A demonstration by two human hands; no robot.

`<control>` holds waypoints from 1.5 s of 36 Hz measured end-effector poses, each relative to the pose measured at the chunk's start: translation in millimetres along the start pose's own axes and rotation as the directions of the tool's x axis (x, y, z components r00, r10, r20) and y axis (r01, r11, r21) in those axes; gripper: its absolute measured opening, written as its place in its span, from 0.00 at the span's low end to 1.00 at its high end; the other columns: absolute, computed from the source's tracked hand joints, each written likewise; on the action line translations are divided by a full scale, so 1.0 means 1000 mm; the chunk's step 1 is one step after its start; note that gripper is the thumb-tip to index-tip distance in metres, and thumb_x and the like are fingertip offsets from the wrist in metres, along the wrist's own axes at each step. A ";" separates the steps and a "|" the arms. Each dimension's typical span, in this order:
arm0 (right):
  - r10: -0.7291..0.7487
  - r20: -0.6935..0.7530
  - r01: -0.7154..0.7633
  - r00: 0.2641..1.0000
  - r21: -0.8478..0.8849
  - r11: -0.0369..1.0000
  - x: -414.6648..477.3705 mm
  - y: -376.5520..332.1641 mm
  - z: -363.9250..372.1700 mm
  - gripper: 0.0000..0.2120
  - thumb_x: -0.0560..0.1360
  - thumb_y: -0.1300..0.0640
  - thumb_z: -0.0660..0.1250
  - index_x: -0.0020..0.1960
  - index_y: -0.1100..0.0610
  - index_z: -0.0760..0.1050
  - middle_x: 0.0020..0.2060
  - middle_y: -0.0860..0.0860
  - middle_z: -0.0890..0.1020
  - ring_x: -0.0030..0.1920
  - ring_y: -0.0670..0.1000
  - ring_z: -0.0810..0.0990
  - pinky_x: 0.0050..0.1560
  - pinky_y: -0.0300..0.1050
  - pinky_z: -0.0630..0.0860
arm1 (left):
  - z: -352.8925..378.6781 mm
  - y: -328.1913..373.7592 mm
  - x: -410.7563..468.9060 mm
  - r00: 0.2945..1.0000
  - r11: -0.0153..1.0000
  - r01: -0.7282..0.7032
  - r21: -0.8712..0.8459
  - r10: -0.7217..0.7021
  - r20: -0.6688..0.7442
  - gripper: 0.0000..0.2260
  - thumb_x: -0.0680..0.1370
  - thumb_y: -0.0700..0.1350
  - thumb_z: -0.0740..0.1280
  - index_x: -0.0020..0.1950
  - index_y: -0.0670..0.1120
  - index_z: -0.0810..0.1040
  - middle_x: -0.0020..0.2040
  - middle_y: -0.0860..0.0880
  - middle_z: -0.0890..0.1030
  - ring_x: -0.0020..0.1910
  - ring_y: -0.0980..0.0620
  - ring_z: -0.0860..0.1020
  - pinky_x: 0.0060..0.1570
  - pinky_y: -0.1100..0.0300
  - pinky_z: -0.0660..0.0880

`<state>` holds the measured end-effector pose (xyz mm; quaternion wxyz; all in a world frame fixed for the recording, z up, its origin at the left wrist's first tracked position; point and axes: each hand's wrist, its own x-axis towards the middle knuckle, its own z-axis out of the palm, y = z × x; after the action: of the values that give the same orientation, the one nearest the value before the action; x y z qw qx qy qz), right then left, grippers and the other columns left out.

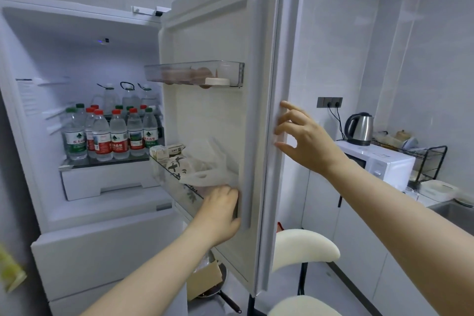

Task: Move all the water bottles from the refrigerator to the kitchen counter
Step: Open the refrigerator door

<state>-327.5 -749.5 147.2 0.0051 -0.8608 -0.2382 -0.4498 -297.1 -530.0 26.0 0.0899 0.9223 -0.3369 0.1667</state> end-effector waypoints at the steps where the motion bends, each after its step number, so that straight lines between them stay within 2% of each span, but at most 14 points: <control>1: 0.013 0.016 -0.013 1.000 -0.008 1.000 -0.002 0.005 0.000 0.08 0.69 0.61 0.75 0.45 0.63 0.79 0.47 0.57 0.79 0.69 0.59 0.70 0.62 0.51 0.73 | 0.002 0.004 0.004 1.000 1.000 0.000 0.016 0.000 0.004 0.21 0.76 0.49 0.63 0.66 0.43 0.66 0.64 0.45 0.68 0.65 0.46 0.65 0.64 0.55 0.64; 7: 0.070 0.058 -0.067 0.996 -0.043 0.997 -0.013 0.021 0.000 0.14 0.68 0.57 0.77 0.47 0.63 0.78 0.48 0.56 0.80 0.69 0.58 0.70 0.62 0.49 0.72 | 0.015 0.019 0.023 1.000 0.997 -0.001 0.074 0.000 0.014 0.22 0.76 0.50 0.63 0.67 0.43 0.64 0.65 0.45 0.67 0.65 0.45 0.64 0.65 0.54 0.63; 12: 0.119 0.073 -0.112 0.990 -0.084 0.990 -0.020 0.025 0.004 0.19 0.67 0.52 0.77 0.51 0.63 0.77 0.51 0.55 0.79 0.70 0.57 0.69 0.62 0.50 0.74 | 0.019 0.026 0.031 1.000 0.997 0.003 0.082 -0.005 0.019 0.21 0.76 0.49 0.63 0.66 0.42 0.65 0.64 0.44 0.67 0.64 0.45 0.65 0.64 0.54 0.62; 17: 0.127 0.078 -0.119 0.989 -0.101 0.988 -0.023 0.026 0.004 0.20 0.68 0.52 0.76 0.52 0.64 0.77 0.52 0.56 0.80 0.70 0.58 0.69 0.64 0.49 0.71 | 0.018 0.028 0.034 1.000 0.998 0.009 0.064 -0.011 0.029 0.21 0.75 0.49 0.64 0.65 0.42 0.66 0.63 0.44 0.68 0.64 0.44 0.65 0.64 0.53 0.63; 22: 0.153 0.126 -0.137 0.980 -0.127 0.982 -0.021 0.021 -0.001 0.20 0.69 0.52 0.75 0.54 0.64 0.77 0.53 0.56 0.80 0.70 0.57 0.68 0.61 0.51 0.73 | 0.011 0.026 0.034 0.998 0.998 0.032 -0.059 -0.028 0.059 0.19 0.76 0.49 0.64 0.64 0.41 0.68 0.63 0.43 0.69 0.63 0.45 0.66 0.64 0.54 0.64; 26: 0.216 0.142 -0.192 0.966 -0.170 0.967 -0.019 0.007 -0.011 0.20 0.72 0.52 0.72 0.59 0.63 0.76 0.57 0.56 0.78 0.66 0.56 0.72 0.52 0.54 0.79 | 0.000 0.024 0.028 0.998 0.977 0.041 -0.208 -0.052 -0.047 0.18 0.76 0.49 0.64 0.62 0.42 0.69 0.59 0.45 0.71 0.62 0.45 0.68 0.59 0.58 0.64; 29: 0.232 0.083 -0.215 0.969 -0.172 0.961 -0.021 -0.011 -0.016 0.18 0.73 0.52 0.71 0.59 0.60 0.76 0.57 0.54 0.78 0.56 0.56 0.77 0.45 0.54 0.80 | -0.012 0.017 0.016 0.995 0.970 0.014 -0.241 -0.037 -0.092 0.23 0.77 0.49 0.64 0.70 0.43 0.65 0.65 0.47 0.69 0.66 0.48 0.65 0.62 0.61 0.61; 34: 0.235 0.107 -0.217 0.966 -0.159 0.963 -0.020 -0.053 -0.015 0.17 0.74 0.52 0.69 0.61 0.58 0.76 0.57 0.52 0.78 0.45 0.56 0.80 0.38 0.46 0.74 | -0.032 -0.009 -0.013 0.995 0.969 -0.003 -0.247 -0.021 -0.095 0.25 0.77 0.48 0.64 0.73 0.44 0.63 0.68 0.47 0.68 0.68 0.48 0.65 0.66 0.59 0.61; 37: 0.232 0.159 -0.207 0.959 -0.161 0.965 -0.016 -0.083 -0.009 0.18 0.75 0.51 0.67 0.63 0.57 0.74 0.59 0.51 0.77 0.45 0.55 0.80 0.37 0.44 0.72 | -0.045 -0.031 -0.037 0.992 0.964 0.016 -0.267 -0.049 -0.118 0.26 0.77 0.50 0.65 0.73 0.45 0.64 0.68 0.48 0.68 0.68 0.50 0.65 0.67 0.60 0.63; 43: 0.249 0.214 -0.230 0.945 -0.108 0.967 0.003 -0.147 0.013 0.19 0.76 0.49 0.65 0.65 0.54 0.72 0.59 0.49 0.75 0.49 0.53 0.80 0.42 0.45 0.76 | -0.075 -0.088 -0.094 0.981 0.958 0.070 -0.278 -0.117 -0.157 0.24 0.77 0.50 0.65 0.72 0.46 0.65 0.68 0.50 0.68 0.68 0.52 0.65 0.64 0.64 0.61; 50: 0.232 0.247 -0.230 0.941 -0.038 0.973 0.034 -0.224 0.052 0.16 0.74 0.53 0.67 0.61 0.56 0.75 0.55 0.52 0.78 0.49 0.56 0.80 0.43 0.49 0.75 | -0.102 -0.161 -0.155 0.976 0.975 0.114 -0.189 -0.145 -0.163 0.23 0.78 0.48 0.64 0.72 0.46 0.65 0.69 0.51 0.69 0.68 0.52 0.66 0.66 0.63 0.61; 54: 0.162 0.299 -0.164 0.941 -0.018 0.986 0.050 -0.262 0.080 0.15 0.74 0.54 0.67 0.60 0.56 0.76 0.53 0.52 0.79 0.48 0.56 0.80 0.40 0.48 0.76 | -0.108 -0.199 -0.183 0.977 0.979 0.149 -0.136 -0.167 -0.135 0.24 0.78 0.48 0.63 0.73 0.47 0.64 0.69 0.50 0.68 0.68 0.51 0.65 0.67 0.61 0.62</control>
<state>-350.2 -479.5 84.2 0.0093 -0.9356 -0.1660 -0.3115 -325.0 -241.0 48.0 0.1850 0.9240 -0.2646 0.2047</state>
